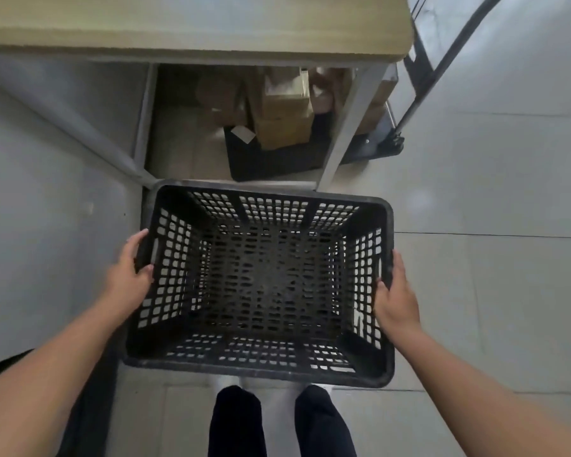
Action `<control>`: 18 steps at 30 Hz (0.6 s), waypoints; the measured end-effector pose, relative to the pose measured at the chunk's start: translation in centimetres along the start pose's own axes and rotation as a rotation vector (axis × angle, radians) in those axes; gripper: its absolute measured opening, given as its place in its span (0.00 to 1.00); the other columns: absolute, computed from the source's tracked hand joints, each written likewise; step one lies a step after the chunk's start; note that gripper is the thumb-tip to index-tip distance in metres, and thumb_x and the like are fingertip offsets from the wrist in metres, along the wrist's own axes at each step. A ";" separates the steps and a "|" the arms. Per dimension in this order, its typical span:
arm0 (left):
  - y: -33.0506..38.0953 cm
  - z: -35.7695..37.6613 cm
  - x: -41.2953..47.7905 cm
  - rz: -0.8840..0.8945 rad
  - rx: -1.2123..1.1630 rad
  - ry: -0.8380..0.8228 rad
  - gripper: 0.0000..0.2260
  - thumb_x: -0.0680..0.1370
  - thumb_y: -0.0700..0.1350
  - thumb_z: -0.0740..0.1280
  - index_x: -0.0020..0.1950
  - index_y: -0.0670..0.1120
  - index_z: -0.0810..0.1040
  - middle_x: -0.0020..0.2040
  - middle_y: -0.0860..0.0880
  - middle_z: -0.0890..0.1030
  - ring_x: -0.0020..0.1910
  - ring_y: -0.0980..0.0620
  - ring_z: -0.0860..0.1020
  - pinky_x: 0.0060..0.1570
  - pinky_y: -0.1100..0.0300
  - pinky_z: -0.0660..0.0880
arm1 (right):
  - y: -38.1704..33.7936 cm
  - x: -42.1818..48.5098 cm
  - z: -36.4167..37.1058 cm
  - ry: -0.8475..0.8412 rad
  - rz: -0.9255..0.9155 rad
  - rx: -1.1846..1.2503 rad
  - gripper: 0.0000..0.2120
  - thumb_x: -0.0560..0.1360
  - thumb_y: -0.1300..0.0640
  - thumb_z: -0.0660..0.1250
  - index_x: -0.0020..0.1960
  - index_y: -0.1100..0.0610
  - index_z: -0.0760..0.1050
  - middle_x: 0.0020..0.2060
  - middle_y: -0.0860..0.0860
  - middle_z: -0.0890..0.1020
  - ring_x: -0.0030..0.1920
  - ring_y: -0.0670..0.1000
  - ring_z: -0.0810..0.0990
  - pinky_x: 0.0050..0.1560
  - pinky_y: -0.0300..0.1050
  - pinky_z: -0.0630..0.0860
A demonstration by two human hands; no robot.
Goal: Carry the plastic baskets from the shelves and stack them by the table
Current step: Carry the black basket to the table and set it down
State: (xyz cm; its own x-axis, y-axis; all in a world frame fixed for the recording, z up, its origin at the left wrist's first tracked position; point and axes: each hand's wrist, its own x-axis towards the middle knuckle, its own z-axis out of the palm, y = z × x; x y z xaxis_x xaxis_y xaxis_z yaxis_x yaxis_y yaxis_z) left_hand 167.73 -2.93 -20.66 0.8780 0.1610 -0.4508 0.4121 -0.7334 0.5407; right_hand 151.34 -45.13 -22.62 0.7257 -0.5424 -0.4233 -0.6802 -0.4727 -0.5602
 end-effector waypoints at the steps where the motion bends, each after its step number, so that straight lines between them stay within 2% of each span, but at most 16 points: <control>1: -0.2 0.4 0.8 0.002 0.018 0.001 0.32 0.79 0.31 0.63 0.75 0.61 0.64 0.61 0.34 0.79 0.55 0.29 0.79 0.52 0.39 0.77 | 0.2 0.4 0.6 -0.004 -0.006 -0.006 0.33 0.79 0.63 0.57 0.80 0.47 0.49 0.74 0.54 0.70 0.70 0.60 0.71 0.69 0.56 0.69; 3: -0.6 0.9 2.1 0.005 0.067 0.010 0.32 0.78 0.32 0.64 0.76 0.59 0.63 0.62 0.36 0.80 0.54 0.31 0.80 0.54 0.39 0.77 | 0.5 1.1 1.6 -0.003 -0.022 -0.013 0.33 0.79 0.63 0.57 0.79 0.47 0.49 0.74 0.54 0.70 0.70 0.60 0.71 0.68 0.58 0.69; 8: -1.0 2.0 3.0 -0.025 0.070 0.015 0.30 0.80 0.32 0.62 0.77 0.57 0.62 0.63 0.35 0.79 0.51 0.33 0.80 0.48 0.44 0.77 | 1.0 2.2 2.7 0.014 -0.031 0.005 0.32 0.78 0.62 0.56 0.78 0.45 0.51 0.72 0.53 0.72 0.68 0.59 0.74 0.65 0.60 0.72; 11: -1.4 2.0 2.5 -0.025 0.082 0.024 0.31 0.79 0.34 0.63 0.76 0.60 0.61 0.57 0.35 0.81 0.44 0.36 0.81 0.43 0.47 0.77 | 1.3 2.6 2.4 0.011 -0.041 -0.007 0.31 0.78 0.62 0.57 0.78 0.45 0.52 0.71 0.53 0.73 0.67 0.60 0.74 0.66 0.60 0.72; 14: -2.3 2.0 2.0 -0.059 0.109 0.009 0.32 0.79 0.36 0.64 0.73 0.65 0.59 0.48 0.36 0.82 0.36 0.36 0.81 0.40 0.42 0.80 | 0.9 3.1 2.1 0.002 -0.047 -0.026 0.31 0.78 0.62 0.57 0.77 0.46 0.53 0.71 0.54 0.73 0.67 0.60 0.74 0.65 0.60 0.72; 16: -2.6 2.1 1.5 -0.079 0.122 0.018 0.31 0.79 0.37 0.64 0.73 0.65 0.58 0.44 0.37 0.81 0.34 0.38 0.80 0.38 0.43 0.80 | 0.7 3.4 2.0 -0.003 -0.050 -0.038 0.31 0.78 0.62 0.57 0.78 0.46 0.53 0.71 0.54 0.73 0.67 0.60 0.74 0.66 0.59 0.72; 18: -2.6 2.0 1.3 -0.088 0.115 0.020 0.31 0.80 0.37 0.63 0.74 0.65 0.59 0.42 0.38 0.81 0.34 0.40 0.80 0.35 0.48 0.78 | 0.5 3.5 2.0 -0.017 -0.058 -0.045 0.31 0.78 0.61 0.57 0.78 0.45 0.52 0.71 0.54 0.73 0.67 0.60 0.74 0.66 0.60 0.72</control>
State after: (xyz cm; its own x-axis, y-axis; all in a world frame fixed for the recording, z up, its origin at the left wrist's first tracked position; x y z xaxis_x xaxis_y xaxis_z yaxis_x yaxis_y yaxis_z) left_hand 167.33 -2.12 -24.13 0.8447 0.2407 -0.4781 0.4583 -0.7866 0.4137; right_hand 153.76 -45.91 -25.80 0.7656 -0.5016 -0.4027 -0.6403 -0.5341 -0.5521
